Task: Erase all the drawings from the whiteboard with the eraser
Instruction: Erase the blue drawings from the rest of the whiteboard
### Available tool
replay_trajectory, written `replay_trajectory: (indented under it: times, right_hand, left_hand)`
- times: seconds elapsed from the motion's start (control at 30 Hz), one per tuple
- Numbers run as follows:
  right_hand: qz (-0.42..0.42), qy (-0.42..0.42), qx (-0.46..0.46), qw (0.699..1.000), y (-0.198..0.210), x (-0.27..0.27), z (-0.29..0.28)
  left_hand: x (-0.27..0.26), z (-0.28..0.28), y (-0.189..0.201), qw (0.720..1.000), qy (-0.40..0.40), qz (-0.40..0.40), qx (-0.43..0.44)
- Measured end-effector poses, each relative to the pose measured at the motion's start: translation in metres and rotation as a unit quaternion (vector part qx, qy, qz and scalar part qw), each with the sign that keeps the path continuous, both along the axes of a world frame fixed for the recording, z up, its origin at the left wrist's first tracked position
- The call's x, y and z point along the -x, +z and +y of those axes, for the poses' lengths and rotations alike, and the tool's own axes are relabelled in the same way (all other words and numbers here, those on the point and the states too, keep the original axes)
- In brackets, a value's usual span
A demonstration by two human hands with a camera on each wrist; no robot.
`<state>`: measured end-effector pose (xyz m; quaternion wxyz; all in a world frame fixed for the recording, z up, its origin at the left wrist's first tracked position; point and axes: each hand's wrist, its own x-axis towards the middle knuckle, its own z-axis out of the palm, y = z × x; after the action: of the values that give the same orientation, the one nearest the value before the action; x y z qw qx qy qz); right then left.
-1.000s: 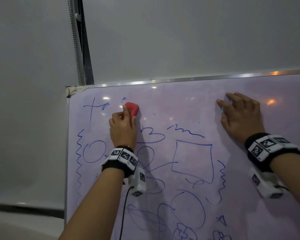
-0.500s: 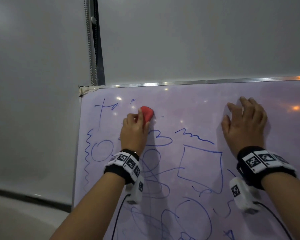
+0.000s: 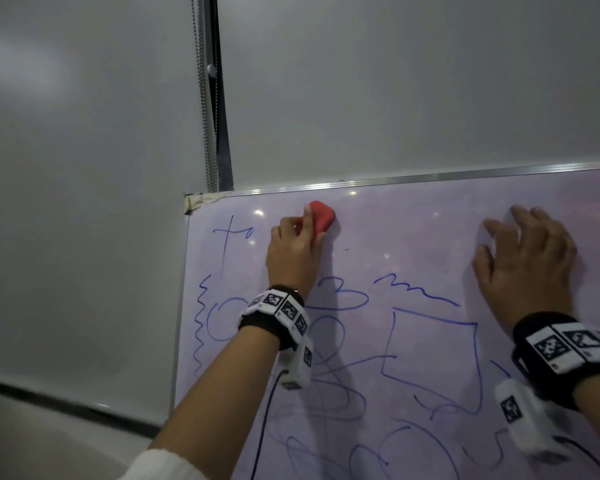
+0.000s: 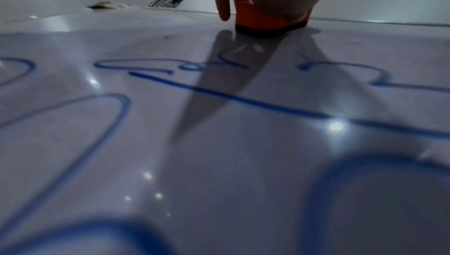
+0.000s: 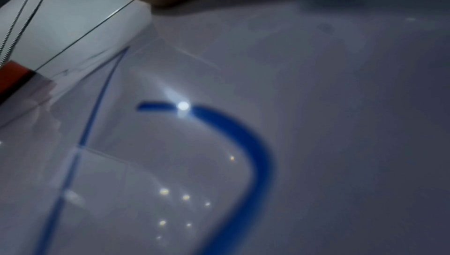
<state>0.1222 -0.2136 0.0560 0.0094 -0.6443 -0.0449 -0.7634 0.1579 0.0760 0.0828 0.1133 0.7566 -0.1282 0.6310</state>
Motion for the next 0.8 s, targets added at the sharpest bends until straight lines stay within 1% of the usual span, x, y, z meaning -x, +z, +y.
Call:
replay_trajectory:
  times: [0.03, 0.07, 0.13, 0.17, 0.23, 0.33, 0.37, 0.4, 0.43, 0.47, 0.5, 0.53, 0.57, 0.6, 0.63, 0.67, 0.7, 0.73, 0.8]
  right_hand:
    - [-0.001, 0.001, 0.000, 1.000, 0.001, 0.000, -0.001]
    - [-0.003, 0.000, 0.000, 1.000, 0.001, 0.000, -0.001]
    - [-0.007, -0.005, 0.000, 1.000, 0.001, -0.001, -0.002]
    - [-0.006, -0.007, 0.000, 1.000, 0.001, -0.002, -0.001]
    - [-0.002, -0.010, 0.002, 1.000, 0.002, -0.003, 0.000]
    - [0.003, -0.012, -0.002, 1.000, 0.002, -0.004, 0.000]
    - [0.005, -0.012, -0.003, 1.000, 0.002, -0.004, 0.001]
    - [0.008, -0.012, -0.003, 1.000, 0.002, -0.004, 0.001]
    - [0.010, -0.011, -0.002, 1.000, 0.001, -0.004, 0.001]
    - [0.008, -0.009, -0.002, 1.000, 0.001, -0.003, 0.001]
    - [0.006, -0.007, -0.001, 1.000, 0.001, -0.003, 0.001]
    - [0.007, -0.005, 0.000, 1.000, 0.001, -0.002, 0.001]
    - [0.009, -0.004, 0.002, 1.000, 0.001, -0.002, 0.001]
    - [0.010, -0.003, 0.002, 1.000, 0.001, -0.003, 0.000]
    - [0.010, -0.004, -0.001, 1.000, 0.001, -0.003, 0.000]
    - [0.011, -0.007, -0.004, 1.000, 0.001, -0.003, -0.001]
    - [0.011, -0.010, -0.005, 1.000, 0.001, -0.004, 0.000]
    - [0.012, -0.012, -0.004, 1.000, 0.000, -0.004, 0.000]
    - [0.011, -0.010, -0.004, 1.000, 0.001, -0.003, 0.001]
  left_hand:
    - [-0.004, 0.010, 0.004, 0.999, 0.011, 0.005, 0.031]
    - [-0.007, 0.023, 0.010, 0.995, 0.029, 0.027, 0.086]
    - [-0.018, 0.057, 0.017, 0.968, 0.059, 0.116, 0.213]
    - [-0.022, 0.076, 0.018, 0.952, 0.069, 0.137, 0.264]
    - [-0.027, 0.103, 0.017, 0.931, 0.086, 0.155, 0.318]
    - [-0.033, 0.105, 0.018, 0.917, 0.087, 0.163, 0.353]
    - [-0.033, 0.097, 0.017, 0.916, 0.088, 0.157, 0.357]
    - [-0.030, 0.086, 0.016, 0.924, 0.085, 0.144, 0.343]
    - [-0.028, 0.075, 0.011, 0.942, 0.082, 0.124, 0.302]
    - [-0.026, 0.066, 0.004, 0.962, 0.076, 0.102, 0.243]
    - [-0.025, 0.064, -0.003, 0.975, 0.074, 0.095, 0.189]
    - [-0.026, 0.071, -0.006, 0.978, 0.081, 0.094, 0.169]
    - [-0.029, 0.086, -0.004, 0.970, 0.096, 0.109, 0.195]
    - [-0.032, 0.102, 0.001, 0.951, 0.111, 0.130, 0.256]
    - [-0.034, 0.119, 0.005, 0.927, 0.120, 0.159, 0.318]
    - [-0.035, 0.129, 0.009, 0.910, 0.125, 0.179, 0.352]
    - [-0.034, 0.130, 0.010, 0.910, 0.129, 0.183, 0.349]
    - [-0.033, 0.125, 0.008, 0.923, 0.122, 0.171, 0.324]
    - [-0.030, 0.105, -0.004, 0.959, 0.094, 0.131, 0.234]
